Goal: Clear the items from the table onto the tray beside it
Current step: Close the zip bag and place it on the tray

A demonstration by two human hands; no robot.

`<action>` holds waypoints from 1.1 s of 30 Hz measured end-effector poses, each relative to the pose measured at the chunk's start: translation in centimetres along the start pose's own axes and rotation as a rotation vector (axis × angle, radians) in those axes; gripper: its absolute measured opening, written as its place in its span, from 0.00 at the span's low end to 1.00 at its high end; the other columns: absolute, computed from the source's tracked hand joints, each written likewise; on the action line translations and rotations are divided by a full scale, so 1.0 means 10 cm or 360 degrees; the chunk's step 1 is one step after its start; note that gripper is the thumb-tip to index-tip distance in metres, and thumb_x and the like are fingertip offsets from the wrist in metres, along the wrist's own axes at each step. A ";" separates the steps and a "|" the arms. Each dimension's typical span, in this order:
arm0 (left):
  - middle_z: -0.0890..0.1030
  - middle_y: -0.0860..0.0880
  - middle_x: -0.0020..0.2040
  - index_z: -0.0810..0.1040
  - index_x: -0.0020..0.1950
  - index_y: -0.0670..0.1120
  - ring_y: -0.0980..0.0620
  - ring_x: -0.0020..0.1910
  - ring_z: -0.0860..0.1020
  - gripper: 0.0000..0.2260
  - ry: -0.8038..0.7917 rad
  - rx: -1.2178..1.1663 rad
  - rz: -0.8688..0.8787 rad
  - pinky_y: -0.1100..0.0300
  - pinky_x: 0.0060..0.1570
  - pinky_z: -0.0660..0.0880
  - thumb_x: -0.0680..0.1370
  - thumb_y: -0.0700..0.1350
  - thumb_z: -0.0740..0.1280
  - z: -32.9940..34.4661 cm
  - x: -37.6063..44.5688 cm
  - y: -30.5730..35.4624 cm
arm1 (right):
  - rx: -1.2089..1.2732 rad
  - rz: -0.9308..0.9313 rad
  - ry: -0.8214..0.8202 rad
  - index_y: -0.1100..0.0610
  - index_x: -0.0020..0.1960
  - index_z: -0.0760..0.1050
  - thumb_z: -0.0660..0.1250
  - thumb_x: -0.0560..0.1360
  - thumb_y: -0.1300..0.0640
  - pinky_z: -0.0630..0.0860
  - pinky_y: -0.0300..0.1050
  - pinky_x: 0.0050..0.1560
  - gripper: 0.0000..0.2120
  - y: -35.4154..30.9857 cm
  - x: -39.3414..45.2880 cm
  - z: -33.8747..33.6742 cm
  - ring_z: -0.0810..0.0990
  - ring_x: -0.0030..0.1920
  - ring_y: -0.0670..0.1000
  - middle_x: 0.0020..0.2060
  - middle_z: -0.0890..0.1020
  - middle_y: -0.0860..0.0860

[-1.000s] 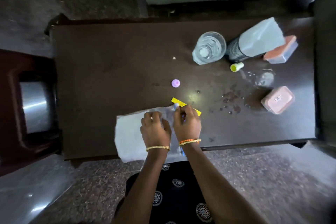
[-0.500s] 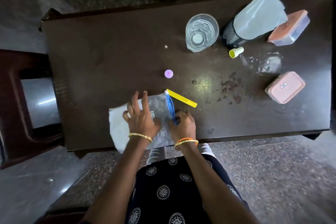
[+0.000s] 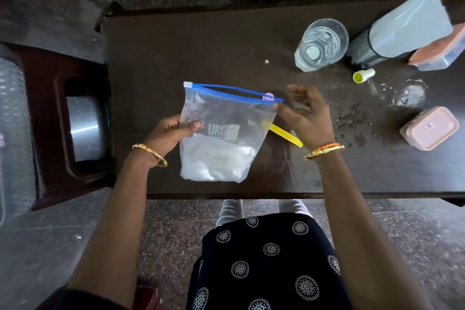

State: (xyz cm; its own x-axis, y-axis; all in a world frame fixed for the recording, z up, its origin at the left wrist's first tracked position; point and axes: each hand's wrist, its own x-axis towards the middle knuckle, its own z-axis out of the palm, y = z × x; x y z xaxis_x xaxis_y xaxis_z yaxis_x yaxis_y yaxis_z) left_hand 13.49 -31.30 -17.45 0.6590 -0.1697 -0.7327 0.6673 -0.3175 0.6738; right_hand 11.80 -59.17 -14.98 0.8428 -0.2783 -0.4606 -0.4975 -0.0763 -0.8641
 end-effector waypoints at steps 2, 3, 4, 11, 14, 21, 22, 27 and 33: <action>0.85 0.57 0.39 0.82 0.42 0.50 0.57 0.42 0.82 0.03 0.0028 -0.0239 -0.0038 0.65 0.41 0.79 0.72 0.46 0.68 -0.04 -0.05 -0.08 | 0.0303 0.0222 -0.0057 0.59 0.57 0.71 0.72 0.69 0.68 0.76 0.29 0.42 0.20 0.09 -0.07 0.08 0.80 0.42 0.35 0.47 0.80 0.48; 0.86 0.56 0.39 0.81 0.42 0.49 0.55 0.43 0.82 0.04 0.0076 -0.0300 -0.0051 0.65 0.40 0.79 0.74 0.44 0.67 -0.05 -0.07 -0.12 | 0.0359 0.0332 -0.0172 0.59 0.59 0.69 0.71 0.69 0.69 0.77 0.32 0.44 0.22 0.14 -0.11 0.16 0.81 0.45 0.39 0.49 0.81 0.51; 0.86 0.56 0.39 0.81 0.43 0.49 0.52 0.44 0.81 0.04 0.0148 -0.0344 -0.0057 0.62 0.41 0.80 0.75 0.43 0.66 -0.06 -0.08 -0.16 | 0.0360 0.0403 -0.0315 0.60 0.60 0.68 0.71 0.69 0.69 0.78 0.35 0.47 0.22 0.20 -0.15 0.27 0.81 0.48 0.44 0.52 0.81 0.54; 0.77 0.48 0.57 0.71 0.64 0.44 0.52 0.50 0.78 0.23 0.1044 -0.0303 0.0029 0.63 0.46 0.76 0.72 0.43 0.72 -0.08 -0.18 -0.31 | 0.0163 0.0239 -0.0225 0.51 0.66 0.65 0.69 0.71 0.69 0.79 0.50 0.45 0.28 0.38 -0.33 0.95 0.82 0.36 0.52 0.49 0.83 0.62; 0.76 0.52 0.60 0.72 0.66 0.46 0.55 0.57 0.75 0.21 0.1151 0.0088 0.0211 0.65 0.57 0.70 0.75 0.45 0.69 -0.20 -0.30 -0.37 | -0.0040 0.0003 -0.0316 0.45 0.69 0.63 0.68 0.72 0.67 0.78 0.51 0.47 0.32 0.38 -0.40 1.06 0.79 0.37 0.53 0.46 0.82 0.59; 0.75 0.53 0.55 0.71 0.67 0.50 0.58 0.48 0.73 0.35 0.0414 0.0525 0.0037 0.66 0.51 0.70 0.63 0.48 0.79 -0.43 -0.52 -0.48 | -0.0749 -0.0306 -0.0560 0.58 0.67 0.70 0.72 0.69 0.66 0.66 0.31 0.57 0.28 0.28 -0.47 1.14 0.74 0.57 0.47 0.61 0.76 0.52; 0.76 0.50 0.55 0.74 0.64 0.48 0.55 0.48 0.74 0.31 0.0434 0.0590 0.0061 0.62 0.51 0.73 0.63 0.45 0.79 -0.45 -0.53 -0.50 | -0.0822 -0.0355 -0.0497 0.59 0.63 0.74 0.72 0.68 0.66 0.66 0.31 0.54 0.24 0.25 -0.48 1.18 0.76 0.54 0.50 0.59 0.78 0.53; 0.70 0.46 0.60 0.80 0.45 0.53 0.51 0.61 0.72 0.10 0.0525 0.0273 0.0220 0.53 0.64 0.72 0.68 0.43 0.76 -0.65 -0.52 -0.58 | -0.0916 -0.0520 -0.0359 0.59 0.41 0.80 0.76 0.65 0.63 0.66 0.30 0.51 0.07 0.08 -0.51 1.26 0.74 0.55 0.50 0.52 0.72 0.54; 0.80 0.53 0.56 0.75 0.53 0.56 0.56 0.59 0.77 0.22 0.0304 -0.0523 0.0289 0.55 0.62 0.72 0.61 0.51 0.76 -0.81 -0.46 -0.62 | -0.0295 -0.0324 -0.0530 0.63 0.42 0.73 0.72 0.71 0.64 0.77 0.43 0.48 0.07 -0.11 -0.49 1.37 0.80 0.46 0.47 0.44 0.82 0.56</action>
State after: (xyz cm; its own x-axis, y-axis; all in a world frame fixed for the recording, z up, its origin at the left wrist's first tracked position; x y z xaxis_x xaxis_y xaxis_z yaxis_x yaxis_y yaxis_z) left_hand 9.17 -20.98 -17.48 0.8081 -0.0099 -0.5890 0.5891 0.0214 0.8078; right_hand 11.07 -44.60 -14.57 0.9327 0.0822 -0.3511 -0.3171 -0.2768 -0.9071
